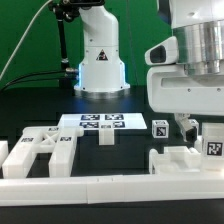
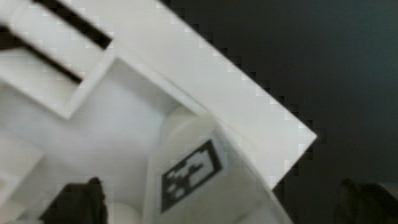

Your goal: Assemble chair

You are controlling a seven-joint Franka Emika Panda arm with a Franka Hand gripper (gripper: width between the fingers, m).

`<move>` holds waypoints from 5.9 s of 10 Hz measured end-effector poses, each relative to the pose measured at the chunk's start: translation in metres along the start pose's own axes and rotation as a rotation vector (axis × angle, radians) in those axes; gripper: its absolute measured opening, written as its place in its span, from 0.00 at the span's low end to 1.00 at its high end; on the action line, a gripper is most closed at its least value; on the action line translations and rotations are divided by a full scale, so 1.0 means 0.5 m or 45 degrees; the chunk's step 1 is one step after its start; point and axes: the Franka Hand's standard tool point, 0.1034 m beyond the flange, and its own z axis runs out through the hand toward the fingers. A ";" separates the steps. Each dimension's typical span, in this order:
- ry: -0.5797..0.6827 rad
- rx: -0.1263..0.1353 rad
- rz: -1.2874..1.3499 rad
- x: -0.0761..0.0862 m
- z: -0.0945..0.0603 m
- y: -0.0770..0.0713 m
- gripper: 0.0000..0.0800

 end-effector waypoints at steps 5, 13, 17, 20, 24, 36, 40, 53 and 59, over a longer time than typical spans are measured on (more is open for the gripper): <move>0.010 -0.024 -0.383 0.010 -0.001 0.001 0.81; -0.012 -0.033 0.686 0.017 0.002 0.002 0.36; -0.027 -0.015 1.205 0.015 0.004 0.002 0.36; -0.003 -0.020 0.673 0.011 0.004 -0.003 0.65; 0.000 -0.039 -0.011 -0.015 0.013 -0.010 0.80; 0.025 -0.105 -0.714 0.030 -0.009 -0.017 0.36; 0.048 -0.119 -0.007 0.041 -0.009 -0.002 0.36; -0.010 -0.135 0.048 -0.018 -0.003 -0.010 0.80; -0.017 -0.143 -0.903 0.009 0.008 0.001 0.81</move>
Offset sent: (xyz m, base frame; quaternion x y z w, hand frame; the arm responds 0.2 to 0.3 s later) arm 0.0000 0.0000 0.0000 0.0000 0.0000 -0.1296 0.9916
